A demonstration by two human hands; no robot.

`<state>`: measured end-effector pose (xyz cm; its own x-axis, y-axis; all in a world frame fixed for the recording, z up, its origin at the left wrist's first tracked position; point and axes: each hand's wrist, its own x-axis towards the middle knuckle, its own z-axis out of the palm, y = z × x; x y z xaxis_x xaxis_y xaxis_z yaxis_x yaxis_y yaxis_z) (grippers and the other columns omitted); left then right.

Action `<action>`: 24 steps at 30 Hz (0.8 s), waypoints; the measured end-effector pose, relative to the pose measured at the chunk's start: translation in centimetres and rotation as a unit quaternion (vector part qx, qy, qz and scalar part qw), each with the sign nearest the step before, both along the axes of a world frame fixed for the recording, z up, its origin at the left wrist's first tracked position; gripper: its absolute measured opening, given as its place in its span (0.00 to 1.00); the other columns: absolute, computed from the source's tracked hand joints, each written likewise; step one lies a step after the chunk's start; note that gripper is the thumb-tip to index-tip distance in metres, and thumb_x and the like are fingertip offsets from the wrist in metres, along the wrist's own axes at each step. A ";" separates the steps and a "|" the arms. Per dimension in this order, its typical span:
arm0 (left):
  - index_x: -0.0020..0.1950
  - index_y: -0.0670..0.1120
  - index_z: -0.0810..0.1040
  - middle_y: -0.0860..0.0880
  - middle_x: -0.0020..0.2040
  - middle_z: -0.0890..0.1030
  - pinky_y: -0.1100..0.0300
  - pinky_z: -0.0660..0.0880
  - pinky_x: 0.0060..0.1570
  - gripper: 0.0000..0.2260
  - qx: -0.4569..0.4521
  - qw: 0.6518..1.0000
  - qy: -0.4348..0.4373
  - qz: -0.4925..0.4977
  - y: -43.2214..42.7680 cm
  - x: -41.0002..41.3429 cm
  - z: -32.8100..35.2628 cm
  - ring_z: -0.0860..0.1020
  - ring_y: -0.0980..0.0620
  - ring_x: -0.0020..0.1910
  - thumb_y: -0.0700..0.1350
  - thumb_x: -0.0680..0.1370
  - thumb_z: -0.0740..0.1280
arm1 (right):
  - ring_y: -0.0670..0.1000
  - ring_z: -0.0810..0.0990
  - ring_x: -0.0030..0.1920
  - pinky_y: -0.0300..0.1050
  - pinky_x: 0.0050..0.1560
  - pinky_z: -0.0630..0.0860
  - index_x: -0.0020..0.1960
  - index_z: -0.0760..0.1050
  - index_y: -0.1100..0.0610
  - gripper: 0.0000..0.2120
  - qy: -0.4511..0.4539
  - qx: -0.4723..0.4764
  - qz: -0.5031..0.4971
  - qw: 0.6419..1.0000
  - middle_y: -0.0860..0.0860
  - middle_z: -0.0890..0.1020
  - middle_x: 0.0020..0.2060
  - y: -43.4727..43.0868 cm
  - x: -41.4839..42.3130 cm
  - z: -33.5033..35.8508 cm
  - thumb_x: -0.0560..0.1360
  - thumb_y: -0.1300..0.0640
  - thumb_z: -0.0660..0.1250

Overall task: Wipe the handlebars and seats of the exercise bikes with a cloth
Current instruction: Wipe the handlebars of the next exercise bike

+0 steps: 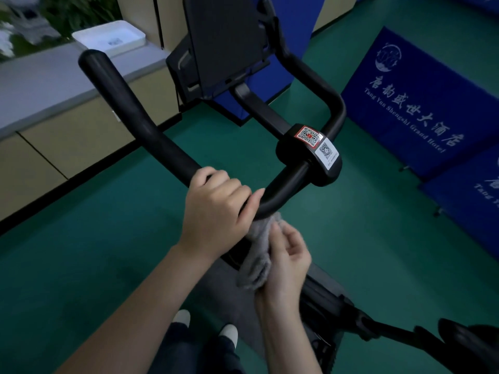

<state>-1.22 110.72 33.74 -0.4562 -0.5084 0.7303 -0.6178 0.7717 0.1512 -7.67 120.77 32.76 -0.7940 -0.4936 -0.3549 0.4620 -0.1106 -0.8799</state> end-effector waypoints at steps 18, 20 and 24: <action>0.29 0.44 0.75 0.51 0.26 0.74 0.55 0.68 0.46 0.19 0.002 0.999 0.016 -0.031 -0.3 0.5 0.1 0.73 0.49 0.31 0.45 0.80 0.62 | 0.56 0.78 0.50 0.46 0.49 0.71 0.49 0.79 0.59 0.05 0.701 0.260 0.419 0.515 0.56 0.82 0.46 -8.8 -11.1 8.8 0.76 0.60 0.65; 0.31 0.43 0.76 0.49 0.28 0.76 0.54 0.69 0.48 0.18 0.017 0.999 0.015 -0.044 -0.2 0.8 0.4 0.75 0.48 0.33 0.45 0.80 0.61 | 0.55 0.79 0.48 0.48 0.51 0.73 0.47 0.79 0.57 0.06 0.687 0.252 0.478 0.485 0.53 0.83 0.43 -8.8 -10.0 9.2 0.75 0.62 0.64; 0.35 0.43 0.78 0.49 0.32 0.78 0.53 0.69 0.52 0.16 0.044 0.998 0.021 -0.040 -1.0 2.0 1.2 0.76 0.47 0.37 0.44 0.80 0.60 | 0.52 0.77 0.42 0.45 0.49 0.73 0.47 0.79 0.57 0.05 0.671 0.218 0.549 0.449 0.51 0.82 0.40 -8.5 -8.5 9.9 0.75 0.62 0.65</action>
